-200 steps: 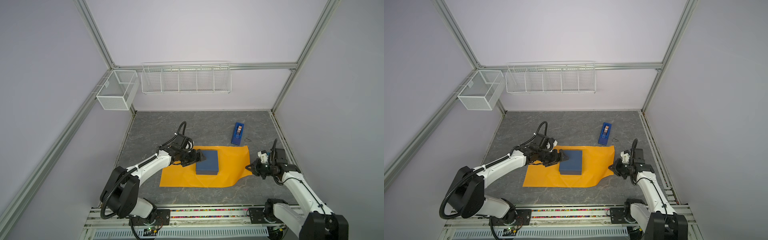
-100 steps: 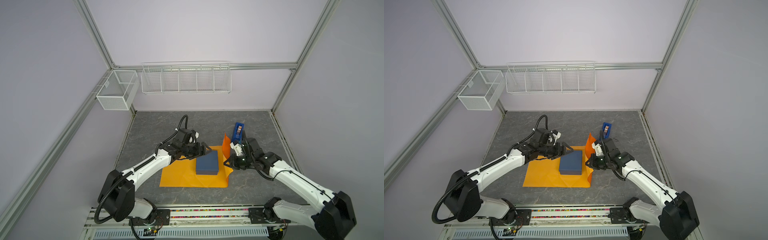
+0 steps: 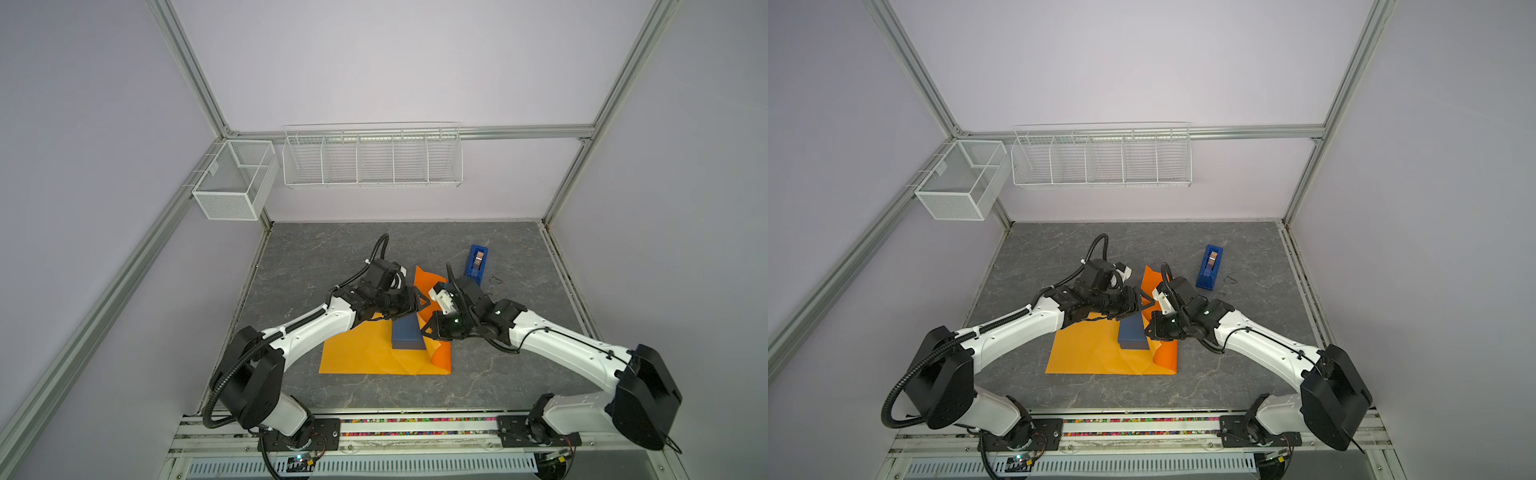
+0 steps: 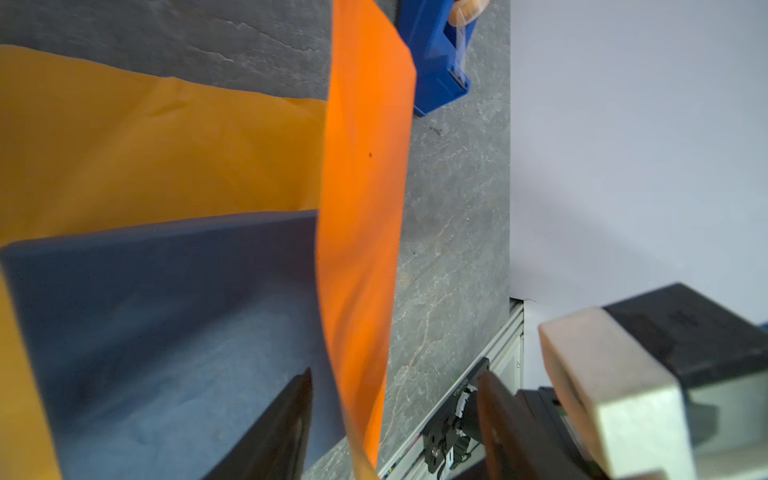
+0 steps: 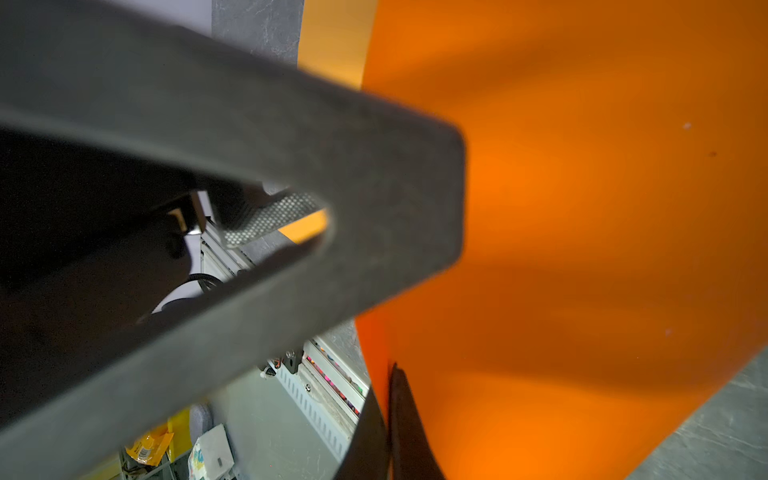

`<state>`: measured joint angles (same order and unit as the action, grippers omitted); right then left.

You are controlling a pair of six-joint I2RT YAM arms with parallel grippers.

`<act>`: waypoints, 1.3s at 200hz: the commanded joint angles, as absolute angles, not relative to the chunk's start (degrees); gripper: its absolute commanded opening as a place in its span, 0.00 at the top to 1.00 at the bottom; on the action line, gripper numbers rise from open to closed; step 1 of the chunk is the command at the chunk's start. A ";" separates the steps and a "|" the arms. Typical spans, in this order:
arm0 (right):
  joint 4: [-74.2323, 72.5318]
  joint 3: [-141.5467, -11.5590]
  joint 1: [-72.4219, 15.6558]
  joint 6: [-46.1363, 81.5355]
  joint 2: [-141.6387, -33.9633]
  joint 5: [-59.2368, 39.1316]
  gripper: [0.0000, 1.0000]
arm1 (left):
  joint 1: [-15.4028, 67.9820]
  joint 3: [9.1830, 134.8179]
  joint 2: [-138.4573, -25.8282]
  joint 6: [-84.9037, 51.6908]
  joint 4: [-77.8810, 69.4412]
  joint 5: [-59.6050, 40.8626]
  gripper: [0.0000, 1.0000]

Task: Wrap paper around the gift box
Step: 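Grasp the paper edge with the right gripper and lift it over the box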

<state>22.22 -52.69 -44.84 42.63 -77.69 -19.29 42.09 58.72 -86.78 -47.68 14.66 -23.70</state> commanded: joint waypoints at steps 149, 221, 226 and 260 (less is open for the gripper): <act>27.27 -57.22 -46.33 40.27 -76.14 -17.15 0.60 | 41.71 62.52 -86.24 -46.00 18.02 -19.47 1.00; 36.55 -58.32 -39.27 38.20 -70.74 -11.10 0.32 | 39.95 63.94 -83.95 -43.01 23.11 -18.87 1.00; 36.49 -58.27 -38.84 37.99 -70.95 -11.45 0.32 | 39.78 63.94 -83.81 -42.83 23.43 -18.80 1.00; 36.46 -59.53 -37.83 35.61 -74.46 -15.70 0.34 | 39.12 63.90 -83.50 -41.69 25.30 -18.21 1.00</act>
